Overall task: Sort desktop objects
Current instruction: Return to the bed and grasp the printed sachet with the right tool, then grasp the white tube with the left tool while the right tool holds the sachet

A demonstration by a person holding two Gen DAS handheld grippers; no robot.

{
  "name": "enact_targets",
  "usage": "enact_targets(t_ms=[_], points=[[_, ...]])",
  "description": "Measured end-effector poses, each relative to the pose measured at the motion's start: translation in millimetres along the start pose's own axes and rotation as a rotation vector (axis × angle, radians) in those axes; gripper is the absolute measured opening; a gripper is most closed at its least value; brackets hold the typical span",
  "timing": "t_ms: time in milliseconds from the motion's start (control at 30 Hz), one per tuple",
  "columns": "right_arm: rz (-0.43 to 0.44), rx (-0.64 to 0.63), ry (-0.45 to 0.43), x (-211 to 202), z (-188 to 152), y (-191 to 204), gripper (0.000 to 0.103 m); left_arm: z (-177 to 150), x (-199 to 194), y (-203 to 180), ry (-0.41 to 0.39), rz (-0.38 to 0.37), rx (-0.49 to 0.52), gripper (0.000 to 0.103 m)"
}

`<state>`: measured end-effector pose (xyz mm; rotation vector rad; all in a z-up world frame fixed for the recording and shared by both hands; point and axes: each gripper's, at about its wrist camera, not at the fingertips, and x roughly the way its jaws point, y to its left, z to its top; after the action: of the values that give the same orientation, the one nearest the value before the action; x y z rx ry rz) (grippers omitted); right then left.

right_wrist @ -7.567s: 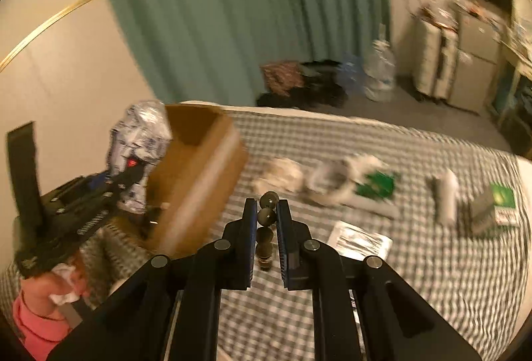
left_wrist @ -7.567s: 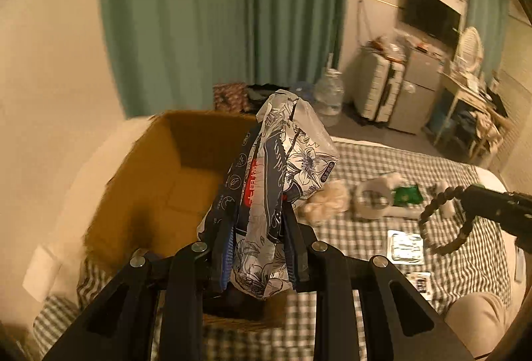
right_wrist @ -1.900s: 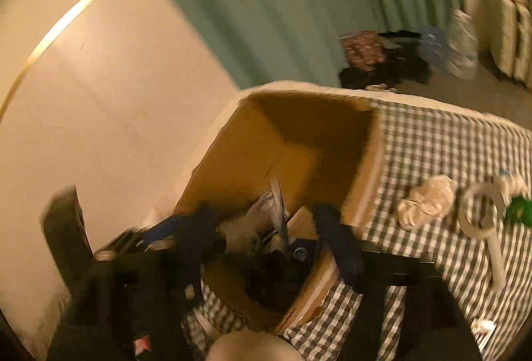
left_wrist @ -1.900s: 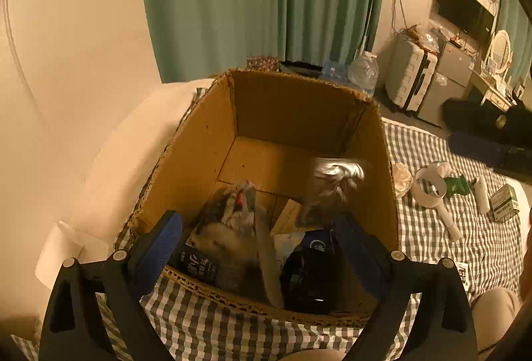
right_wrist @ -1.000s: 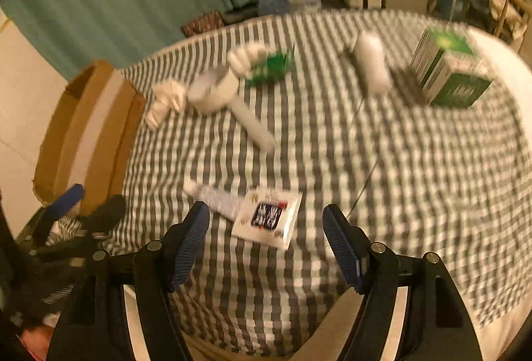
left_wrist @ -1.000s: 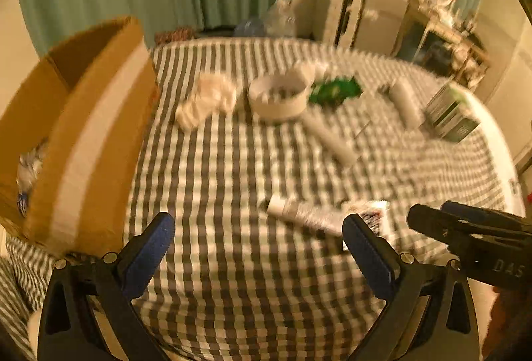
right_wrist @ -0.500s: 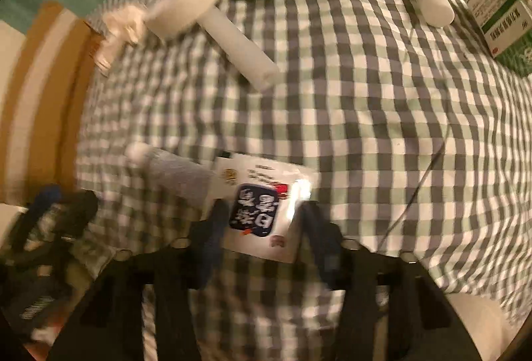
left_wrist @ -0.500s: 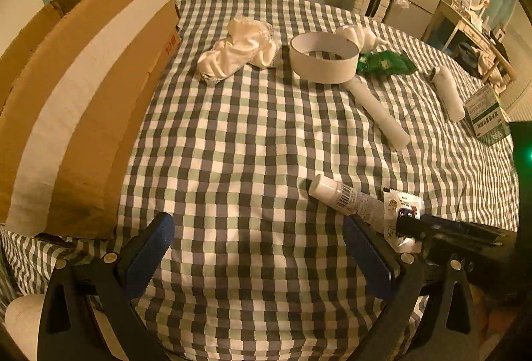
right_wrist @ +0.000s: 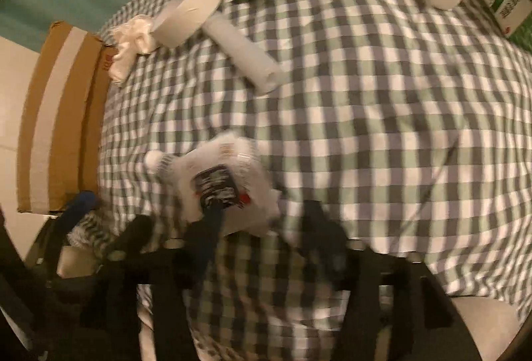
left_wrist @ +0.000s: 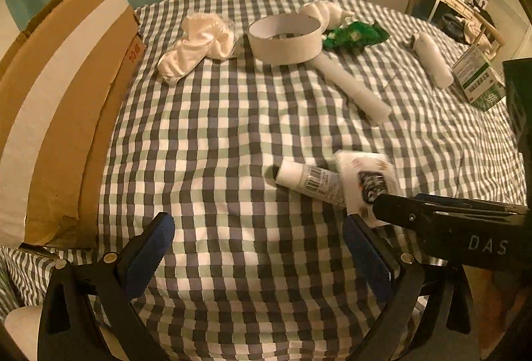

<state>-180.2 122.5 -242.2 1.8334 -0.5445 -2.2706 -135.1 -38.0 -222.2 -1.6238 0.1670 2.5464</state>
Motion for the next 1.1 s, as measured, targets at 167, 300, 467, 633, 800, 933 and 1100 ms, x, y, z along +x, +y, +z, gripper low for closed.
enact_targets(t_ms=[167, 300, 467, 633, 800, 933, 1100], points=[[0.002, 0.016, -0.023, 2, 4, 2, 0.065, 0, 4, 3, 0.011, -0.001, -0.018, 0.103], [0.03, 0.022, -0.032, 2, 9, -3, 0.065, -1, 5, 3, 0.02, 0.001, -0.017, 0.103], [0.006, -0.053, -0.038, 11, 17, 11, 0.065, -2, 5, 3, 0.024, 0.0, -0.02, 0.103], [-0.029, -0.122, -0.048, 10, 19, 16, 0.027, -3, 7, 4, 0.039, -0.001, -0.028, 0.103], [-0.046, -0.08, -0.142, -14, 21, -1, 0.013, -3, 3, -1, 0.015, 0.002, -0.047, 0.103], [-0.054, -0.008, -0.22, -32, 26, -19, 0.008, -2, 4, -12, -0.005, -0.056, -0.064, 0.103], [-0.049, 0.049, -0.257, -41, 32, -32, 0.007, 2, 27, -32, 0.04, -0.219, -0.142, 0.103]])
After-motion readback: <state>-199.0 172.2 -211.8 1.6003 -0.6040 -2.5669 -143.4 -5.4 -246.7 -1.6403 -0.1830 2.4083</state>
